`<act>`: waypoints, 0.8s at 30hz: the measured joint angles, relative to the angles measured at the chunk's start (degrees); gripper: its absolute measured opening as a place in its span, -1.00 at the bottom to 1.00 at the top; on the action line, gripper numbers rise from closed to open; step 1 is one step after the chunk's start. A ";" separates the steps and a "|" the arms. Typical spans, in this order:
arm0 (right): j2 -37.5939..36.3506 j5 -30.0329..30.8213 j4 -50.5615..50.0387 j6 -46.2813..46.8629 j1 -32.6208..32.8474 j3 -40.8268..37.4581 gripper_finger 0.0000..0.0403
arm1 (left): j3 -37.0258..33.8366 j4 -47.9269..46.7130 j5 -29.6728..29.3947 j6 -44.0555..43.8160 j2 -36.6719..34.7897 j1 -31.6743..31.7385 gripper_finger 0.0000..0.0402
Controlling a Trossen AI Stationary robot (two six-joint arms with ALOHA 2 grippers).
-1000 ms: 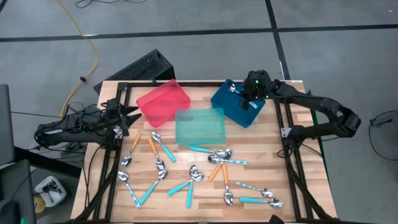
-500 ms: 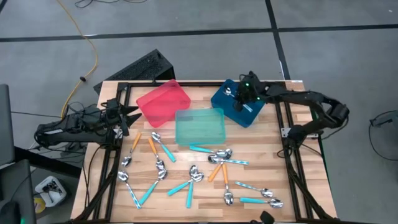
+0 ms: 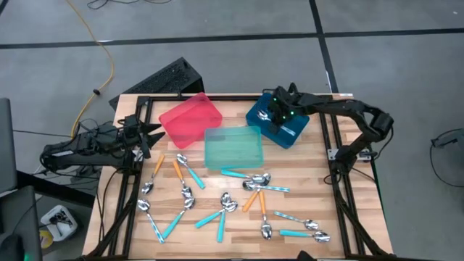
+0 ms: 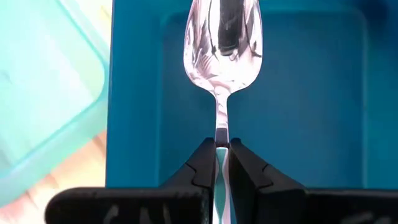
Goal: Sort silverware by color (type)
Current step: Put the patterned blue spoon into the blue bin
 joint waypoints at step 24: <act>0.01 -3.30 13.41 5.19 -0.20 -9.50 -0.76 | 0.00 -0.15 0.13 0.02 0.00 0.00 -0.06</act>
